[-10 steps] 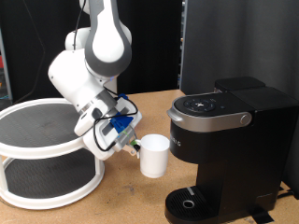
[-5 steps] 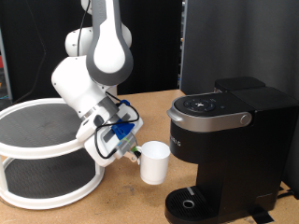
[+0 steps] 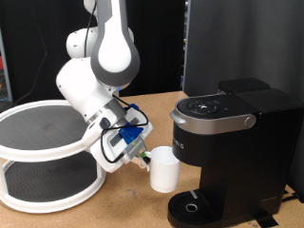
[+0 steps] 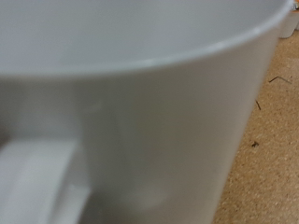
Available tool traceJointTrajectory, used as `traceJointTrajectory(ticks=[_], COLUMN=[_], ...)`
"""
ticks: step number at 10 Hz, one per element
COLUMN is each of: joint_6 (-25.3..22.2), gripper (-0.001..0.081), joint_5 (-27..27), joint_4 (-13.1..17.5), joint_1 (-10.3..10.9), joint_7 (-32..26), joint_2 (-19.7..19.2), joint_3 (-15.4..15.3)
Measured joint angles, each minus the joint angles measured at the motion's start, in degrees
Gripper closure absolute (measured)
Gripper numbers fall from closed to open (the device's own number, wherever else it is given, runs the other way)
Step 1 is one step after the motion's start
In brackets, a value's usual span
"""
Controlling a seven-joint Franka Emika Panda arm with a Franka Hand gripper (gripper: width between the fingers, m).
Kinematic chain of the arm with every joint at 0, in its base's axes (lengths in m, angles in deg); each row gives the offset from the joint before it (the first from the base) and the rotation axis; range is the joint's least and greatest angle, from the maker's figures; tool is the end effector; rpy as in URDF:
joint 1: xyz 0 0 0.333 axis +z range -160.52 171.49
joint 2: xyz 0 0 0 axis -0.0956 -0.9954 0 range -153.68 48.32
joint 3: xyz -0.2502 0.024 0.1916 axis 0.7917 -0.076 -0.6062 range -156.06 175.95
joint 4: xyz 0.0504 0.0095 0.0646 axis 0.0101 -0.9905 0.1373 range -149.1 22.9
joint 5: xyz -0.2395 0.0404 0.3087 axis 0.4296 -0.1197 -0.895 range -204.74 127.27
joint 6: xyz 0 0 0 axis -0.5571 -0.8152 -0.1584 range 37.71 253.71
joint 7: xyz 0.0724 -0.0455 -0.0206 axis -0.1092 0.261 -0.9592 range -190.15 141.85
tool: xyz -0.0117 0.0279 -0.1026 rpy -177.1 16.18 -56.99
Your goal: Make a cup of coffee with the keurig machine
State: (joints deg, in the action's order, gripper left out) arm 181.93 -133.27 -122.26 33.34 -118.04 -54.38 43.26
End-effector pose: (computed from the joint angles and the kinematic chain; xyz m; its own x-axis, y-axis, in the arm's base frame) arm 0.4157 -0.0476 0.2323 0.8447 -0.0970 0.5264 0.2189 -0.8348 -0.5052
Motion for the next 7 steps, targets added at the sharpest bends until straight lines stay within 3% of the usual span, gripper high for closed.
traceJointTrajectory(ticks=[3,7], joint_6=[-0.71,-1.85], gripper=[0.0743,0.0743], joint_5=[-0.79,-2.78], joint_4=[2.05,2.41], joint_1=[0.02,0.12], joint_7=[0.0,-1.78], joint_2=[-1.77,-2.75], joint_3=[-1.19,-3.33])
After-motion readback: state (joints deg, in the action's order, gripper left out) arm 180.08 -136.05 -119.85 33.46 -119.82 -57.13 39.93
